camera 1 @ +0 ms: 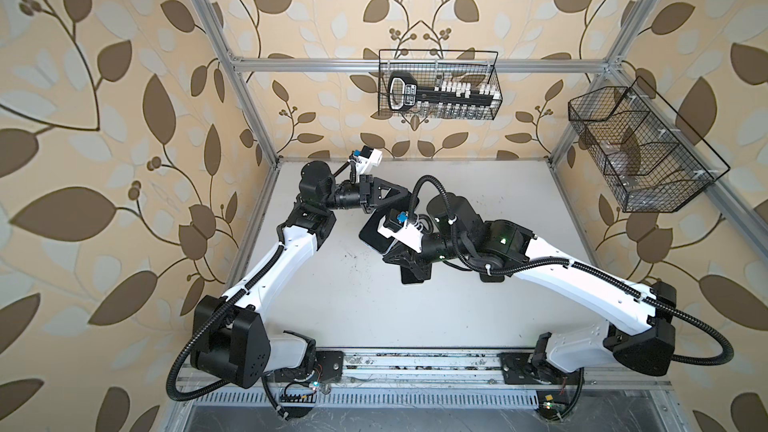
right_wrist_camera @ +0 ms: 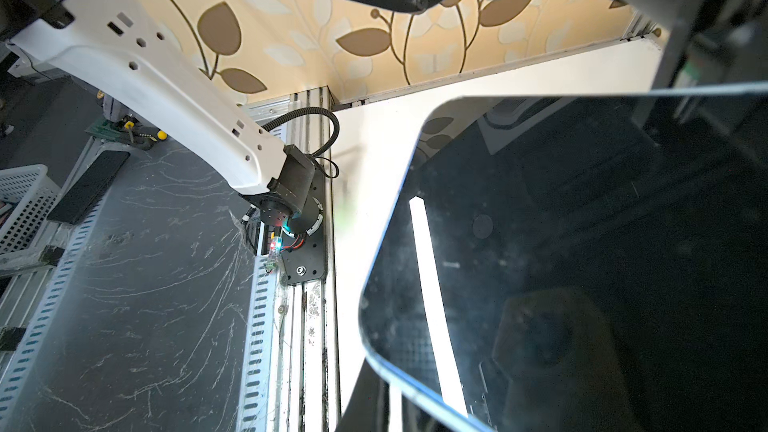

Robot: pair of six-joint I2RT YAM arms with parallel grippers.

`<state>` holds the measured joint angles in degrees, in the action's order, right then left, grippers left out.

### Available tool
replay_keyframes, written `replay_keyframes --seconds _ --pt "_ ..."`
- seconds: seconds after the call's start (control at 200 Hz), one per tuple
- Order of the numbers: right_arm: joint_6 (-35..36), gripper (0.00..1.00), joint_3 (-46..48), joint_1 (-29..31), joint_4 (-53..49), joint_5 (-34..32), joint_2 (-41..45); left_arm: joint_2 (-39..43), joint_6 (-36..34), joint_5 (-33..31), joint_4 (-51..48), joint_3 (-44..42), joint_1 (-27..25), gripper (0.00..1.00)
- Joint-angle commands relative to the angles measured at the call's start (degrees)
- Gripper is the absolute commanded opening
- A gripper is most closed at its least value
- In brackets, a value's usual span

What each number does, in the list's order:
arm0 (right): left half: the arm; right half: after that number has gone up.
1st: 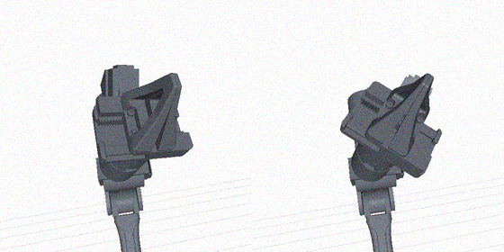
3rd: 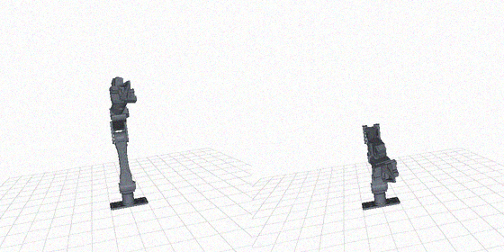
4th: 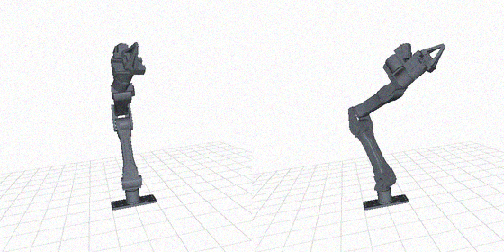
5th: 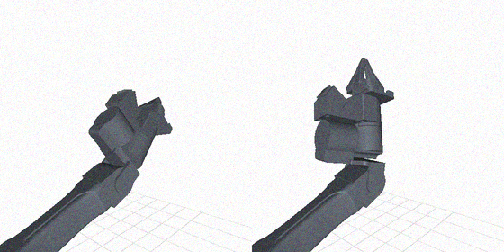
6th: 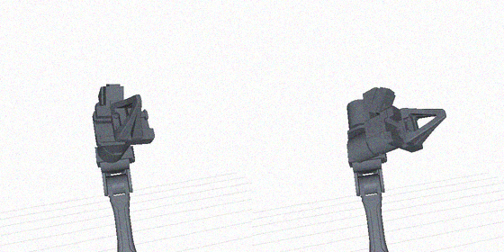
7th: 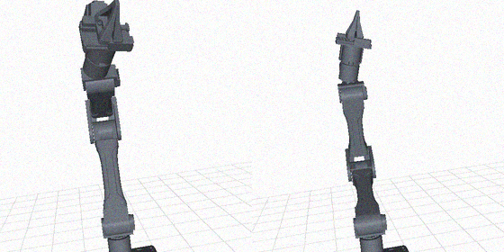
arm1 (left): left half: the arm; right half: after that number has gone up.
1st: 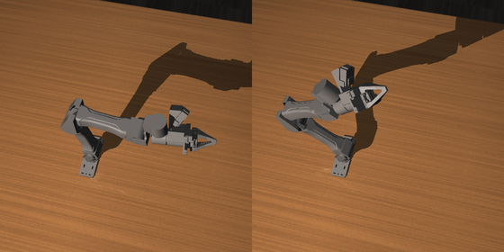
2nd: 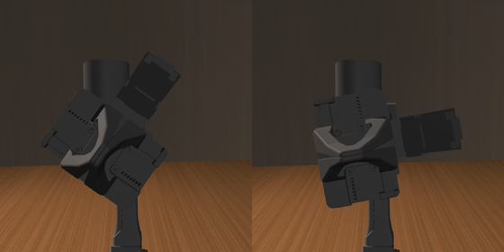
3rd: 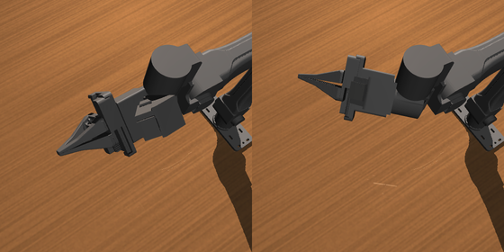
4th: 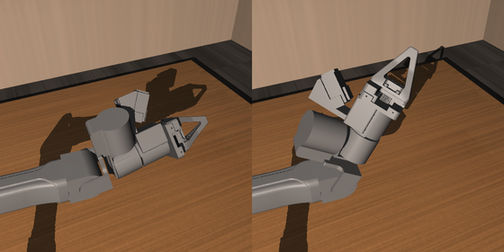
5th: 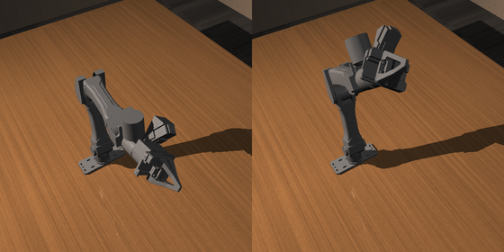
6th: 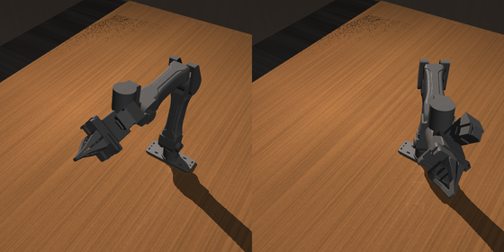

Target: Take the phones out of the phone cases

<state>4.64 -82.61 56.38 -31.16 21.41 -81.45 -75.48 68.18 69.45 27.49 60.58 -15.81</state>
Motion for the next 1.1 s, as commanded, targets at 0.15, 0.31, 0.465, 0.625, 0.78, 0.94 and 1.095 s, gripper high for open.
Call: replay_keyframes --seconds 0.15,0.31,0.465,0.625,0.78,0.94,1.095 --pt "-4.66 0.13 3.87 -4.01 15.05 10.5 3.46 0.38 -3.49 -5.11 2.0 1.64 -0.7 0.0" --pt "-8.4 0.25 7.98 -7.33 18.22 17.45 4.8 0.87 -3.5 -5.21 1.13 2.83 -0.69 0.0" --pt "-12.23 0.39 11.24 -10.25 22.75 23.62 5.7 1.35 -3.54 -5.36 0.69 3.41 -0.71 0.0" --pt "-14.34 0.37 11.23 -11.29 25.54 26.03 5.29 1.74 -3.33 -5.88 0.66 3.06 -0.71 0.0" --pt "-15.15 0.33 10.92 -11.38 27.02 26.66 3.95 2.51 -2.06 -6.68 1.88 2.21 -0.71 0.0" --pt "-16.27 0.33 10.45 -11.38 28.6 27.33 2.71 3.67 -1.61 -7.66 2.0 1.58 -0.71 0.0" --pt "-17.33 0.32 10.14 -11.12 30.34 26.69 2.09 4.29 -1.22 -8.01 2.14 1.27 -0.71 0.0"
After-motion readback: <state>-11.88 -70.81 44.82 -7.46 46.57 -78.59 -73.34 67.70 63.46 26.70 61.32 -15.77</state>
